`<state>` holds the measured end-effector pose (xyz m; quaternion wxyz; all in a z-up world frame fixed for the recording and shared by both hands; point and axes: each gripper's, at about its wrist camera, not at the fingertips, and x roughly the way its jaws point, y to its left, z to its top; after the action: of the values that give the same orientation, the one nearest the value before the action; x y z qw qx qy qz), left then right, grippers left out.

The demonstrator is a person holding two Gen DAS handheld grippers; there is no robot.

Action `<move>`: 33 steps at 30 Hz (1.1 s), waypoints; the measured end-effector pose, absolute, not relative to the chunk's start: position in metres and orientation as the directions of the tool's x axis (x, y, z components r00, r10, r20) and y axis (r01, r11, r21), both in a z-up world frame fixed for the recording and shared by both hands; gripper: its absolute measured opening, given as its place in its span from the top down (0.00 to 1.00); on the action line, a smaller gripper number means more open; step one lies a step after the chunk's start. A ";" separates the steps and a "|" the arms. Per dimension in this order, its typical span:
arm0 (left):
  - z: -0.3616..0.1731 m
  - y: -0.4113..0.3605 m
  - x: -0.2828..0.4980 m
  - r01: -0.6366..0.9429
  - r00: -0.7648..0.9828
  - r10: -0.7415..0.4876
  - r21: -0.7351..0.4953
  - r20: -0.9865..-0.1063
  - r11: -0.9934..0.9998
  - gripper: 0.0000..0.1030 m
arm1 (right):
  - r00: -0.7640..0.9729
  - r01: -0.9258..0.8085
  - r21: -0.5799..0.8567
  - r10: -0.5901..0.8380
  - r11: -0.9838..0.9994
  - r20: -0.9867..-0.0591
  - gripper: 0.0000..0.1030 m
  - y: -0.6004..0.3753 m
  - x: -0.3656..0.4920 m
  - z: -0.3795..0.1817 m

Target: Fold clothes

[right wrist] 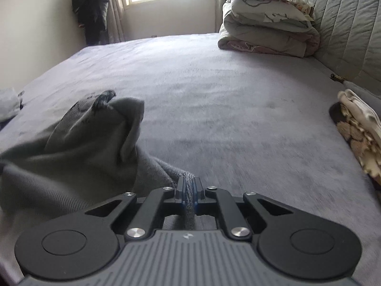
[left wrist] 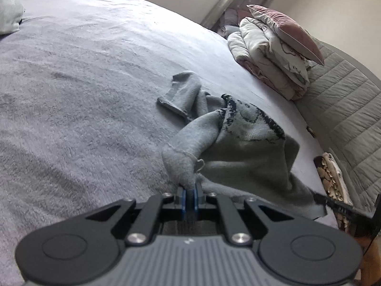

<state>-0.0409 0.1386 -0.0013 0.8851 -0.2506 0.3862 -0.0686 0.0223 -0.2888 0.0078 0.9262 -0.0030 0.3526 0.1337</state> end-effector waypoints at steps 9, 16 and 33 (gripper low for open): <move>0.002 0.147 -0.051 -0.065 0.661 -0.299 -0.449 -0.688 0.891 0.94 | 0.667 -0.286 0.131 0.295 0.949 -0.684 0.94 -0.301 -0.002 0.014; -0.019 0.146 -0.046 -0.057 0.576 -0.280 -0.380 -0.768 0.923 0.94 | 0.595 -0.308 0.123 0.292 0.944 -0.749 0.94 -0.295 0.005 -0.001; -0.011 0.159 -0.013 -0.021 0.574 -0.310 -0.392 -0.758 0.920 0.43 | 0.571 -0.225 0.317 0.389 0.921 -0.723 0.68 -0.300 0.052 0.001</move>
<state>-0.0132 0.1586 -0.0108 0.8683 -0.1824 0.4538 -0.0833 0.0523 -0.3003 0.0007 0.8812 0.0952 0.4290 0.1741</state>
